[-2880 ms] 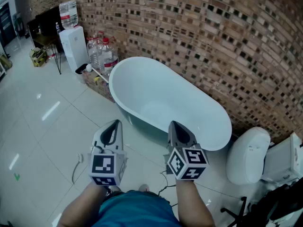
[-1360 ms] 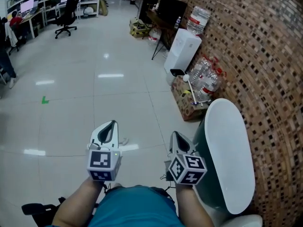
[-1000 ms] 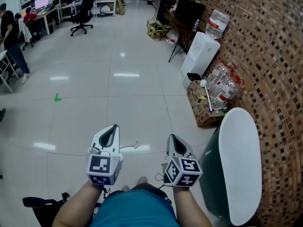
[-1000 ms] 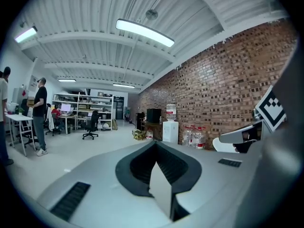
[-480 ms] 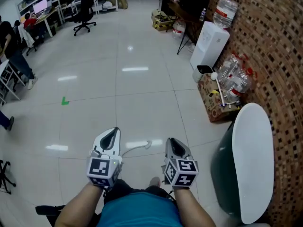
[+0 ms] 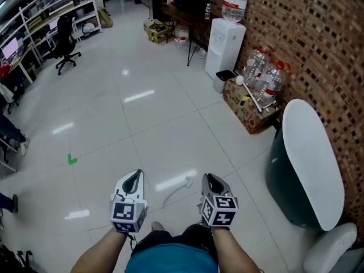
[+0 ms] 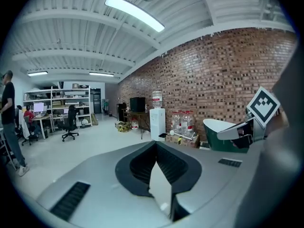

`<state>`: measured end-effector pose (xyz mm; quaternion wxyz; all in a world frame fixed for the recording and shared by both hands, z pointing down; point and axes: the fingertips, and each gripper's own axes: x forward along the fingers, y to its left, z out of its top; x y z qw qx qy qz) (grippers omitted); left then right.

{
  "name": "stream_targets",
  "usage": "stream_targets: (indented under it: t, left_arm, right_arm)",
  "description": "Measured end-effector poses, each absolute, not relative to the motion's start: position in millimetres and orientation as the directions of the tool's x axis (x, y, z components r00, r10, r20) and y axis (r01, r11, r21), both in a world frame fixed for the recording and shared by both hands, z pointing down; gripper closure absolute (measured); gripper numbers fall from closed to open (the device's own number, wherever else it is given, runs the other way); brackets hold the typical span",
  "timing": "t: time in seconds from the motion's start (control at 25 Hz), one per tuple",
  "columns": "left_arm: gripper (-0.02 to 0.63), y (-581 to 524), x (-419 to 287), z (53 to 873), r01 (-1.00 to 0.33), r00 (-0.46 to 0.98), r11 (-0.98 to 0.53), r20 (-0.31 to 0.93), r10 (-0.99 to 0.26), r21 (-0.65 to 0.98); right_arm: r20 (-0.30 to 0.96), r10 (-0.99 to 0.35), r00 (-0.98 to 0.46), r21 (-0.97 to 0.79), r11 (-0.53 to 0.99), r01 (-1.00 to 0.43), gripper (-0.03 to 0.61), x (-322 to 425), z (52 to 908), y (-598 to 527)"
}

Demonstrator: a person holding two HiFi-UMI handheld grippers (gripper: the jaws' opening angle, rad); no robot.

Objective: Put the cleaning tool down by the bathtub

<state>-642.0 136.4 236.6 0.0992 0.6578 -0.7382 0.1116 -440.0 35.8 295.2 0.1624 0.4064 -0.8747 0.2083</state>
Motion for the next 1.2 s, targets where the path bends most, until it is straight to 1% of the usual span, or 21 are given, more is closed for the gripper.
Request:
stream_targets:
  t: [0.12,0.28,0.44,0.52,0.68,0.92,1.08,1.2]
  left_arm:
    - [0.609,135.9,-658.0,251.1,-0.995,-0.099,0.092,0.293,-0.951,-0.037]
    - [0.609,134.0,-675.1,288.7,-0.991,-0.131,0.132,0.313,-0.941,-0.017]
    - [0.609,120.1,-674.8,323.4,-0.987,-0.143,0.159,0.313,-0.939,0.024]
    - [0.609,111.6,-676.7,348.9,-0.986,-0.145,0.162,0.329,-0.933,0.026]
    - [0.609,80.6,-687.3,405.1,-0.986,-0.145,0.165,0.331,-0.932,0.035]
    - [0.609,39.9,-705.4,489.2,-0.990,-0.118,0.139,0.332,-0.936,0.038]
    - [0.609,28.0,-714.4,537.9,-0.992,-0.106,0.123,0.330,-0.938,0.032]
    - [0.609,18.9,-723.8,583.5,-0.993,-0.104,0.117,0.332,-0.938,0.020]
  right_arm:
    - [0.481,-0.626,-0.613,-0.225,0.588,-0.777,0.511,-465.9,312.7,42.8]
    - [0.506,-0.596,-0.623,-0.243,0.595,-0.766,0.509,-497.0,354.9,39.4]
    - [0.540,-0.571,-0.619,-0.260,0.586,-0.768,0.509,-513.0,405.9,25.3]
    - [0.558,-0.550,-0.621,-0.263,0.593,-0.761,0.489,-518.5,433.6,21.8]
    - [0.574,-0.536,-0.619,-0.260,0.597,-0.759,0.489,-529.9,490.8,-0.1]
    - [0.599,-0.541,-0.590,-0.213,0.603,-0.769,0.486,-549.9,583.9,-36.9]
    - [0.600,-0.550,-0.581,-0.239,0.570,-0.786,0.486,-562.1,637.8,-53.5]
    - [0.605,-0.559,-0.567,-0.298,0.502,-0.812,0.485,-570.3,685.1,-60.9]
